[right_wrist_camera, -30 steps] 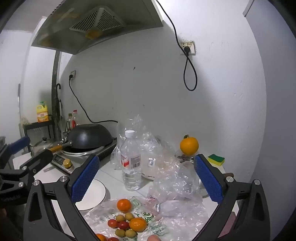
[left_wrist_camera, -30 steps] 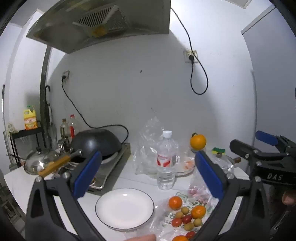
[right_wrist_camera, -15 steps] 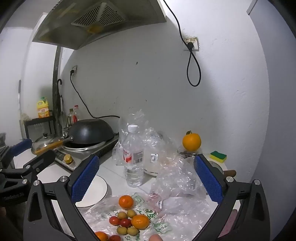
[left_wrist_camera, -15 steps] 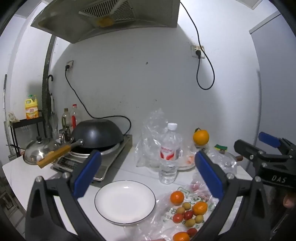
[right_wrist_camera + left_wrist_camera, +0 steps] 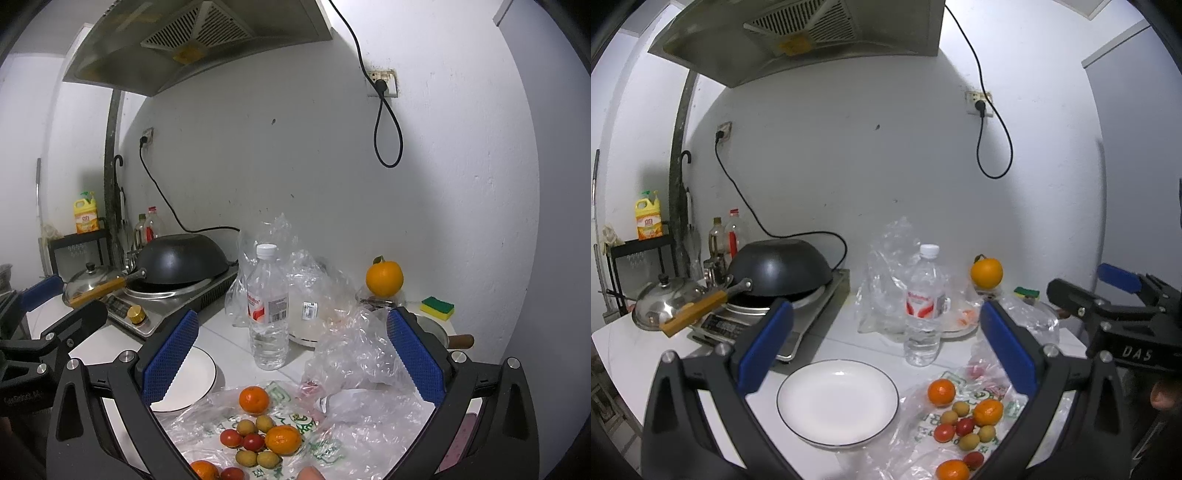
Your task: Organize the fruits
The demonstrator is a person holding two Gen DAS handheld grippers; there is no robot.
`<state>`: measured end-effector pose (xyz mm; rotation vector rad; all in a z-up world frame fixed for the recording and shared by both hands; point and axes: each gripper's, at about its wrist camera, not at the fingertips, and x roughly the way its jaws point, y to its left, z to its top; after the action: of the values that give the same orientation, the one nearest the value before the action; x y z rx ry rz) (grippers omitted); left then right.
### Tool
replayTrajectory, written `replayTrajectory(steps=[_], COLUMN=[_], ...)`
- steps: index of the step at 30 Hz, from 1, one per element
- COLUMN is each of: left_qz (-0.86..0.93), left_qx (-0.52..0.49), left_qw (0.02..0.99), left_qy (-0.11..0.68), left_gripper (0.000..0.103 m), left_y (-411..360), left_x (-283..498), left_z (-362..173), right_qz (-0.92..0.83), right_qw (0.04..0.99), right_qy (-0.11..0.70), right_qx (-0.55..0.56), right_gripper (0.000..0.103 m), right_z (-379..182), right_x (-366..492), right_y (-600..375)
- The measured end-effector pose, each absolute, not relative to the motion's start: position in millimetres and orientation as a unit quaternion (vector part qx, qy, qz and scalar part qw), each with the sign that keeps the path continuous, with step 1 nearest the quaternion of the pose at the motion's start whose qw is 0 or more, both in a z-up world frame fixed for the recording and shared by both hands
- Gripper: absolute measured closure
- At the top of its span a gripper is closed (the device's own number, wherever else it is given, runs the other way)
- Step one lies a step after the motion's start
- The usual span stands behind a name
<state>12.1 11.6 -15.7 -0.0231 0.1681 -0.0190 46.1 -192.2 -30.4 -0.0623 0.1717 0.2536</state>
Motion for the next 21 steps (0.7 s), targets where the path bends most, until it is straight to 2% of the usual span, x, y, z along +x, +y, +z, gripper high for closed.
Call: replayTrajectory(steps=[21], left_qz=[-0.024], left_qx=[-0.002], left_qw=[0.996], left_qy=[0.087], left_gripper=[0.001], left_y=[1.0], left_x=[10.5], left_z=[-24.5], right_qz=[0.123], right_qw=[0.987], right_qy=[0.096], right_qx=[-0.022], right_gripper=[0.0], right_z=[-39.7], right_x=[43.3], right_y=[-199.9])
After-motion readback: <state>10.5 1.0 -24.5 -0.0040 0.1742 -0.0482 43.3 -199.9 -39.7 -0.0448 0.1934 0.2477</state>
